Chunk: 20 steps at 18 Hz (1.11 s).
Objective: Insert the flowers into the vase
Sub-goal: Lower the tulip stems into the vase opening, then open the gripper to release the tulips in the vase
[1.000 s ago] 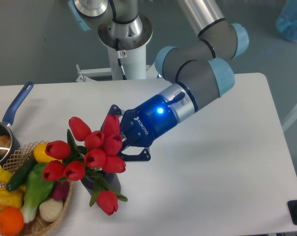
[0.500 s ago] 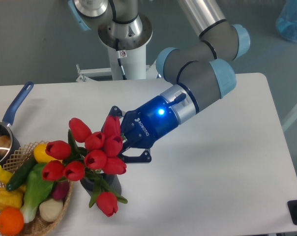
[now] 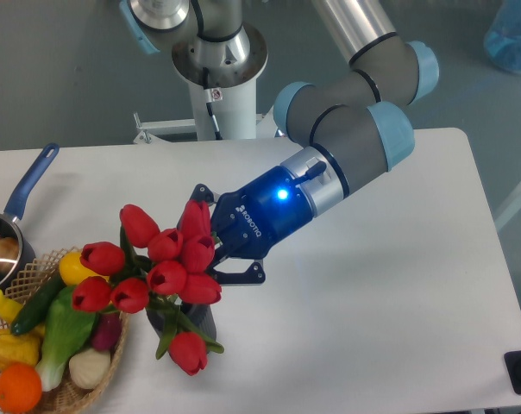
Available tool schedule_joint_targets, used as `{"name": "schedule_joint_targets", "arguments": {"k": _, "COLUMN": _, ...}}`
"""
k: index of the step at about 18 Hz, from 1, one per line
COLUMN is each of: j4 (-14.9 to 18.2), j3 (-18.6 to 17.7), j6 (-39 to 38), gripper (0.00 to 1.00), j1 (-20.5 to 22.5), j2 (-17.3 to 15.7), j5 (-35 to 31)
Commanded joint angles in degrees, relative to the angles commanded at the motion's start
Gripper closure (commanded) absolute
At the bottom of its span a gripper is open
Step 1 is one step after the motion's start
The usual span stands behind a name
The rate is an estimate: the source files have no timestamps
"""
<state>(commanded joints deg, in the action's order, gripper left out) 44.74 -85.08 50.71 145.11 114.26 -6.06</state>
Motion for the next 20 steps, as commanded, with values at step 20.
{"name": "schedule_joint_targets", "arguments": {"k": 20, "j4": 0.0, "j3": -3.9, "j6": 4.7, "gripper": 0.88, "j1": 0.1, "j2": 2.6, "j5": -2.4}}
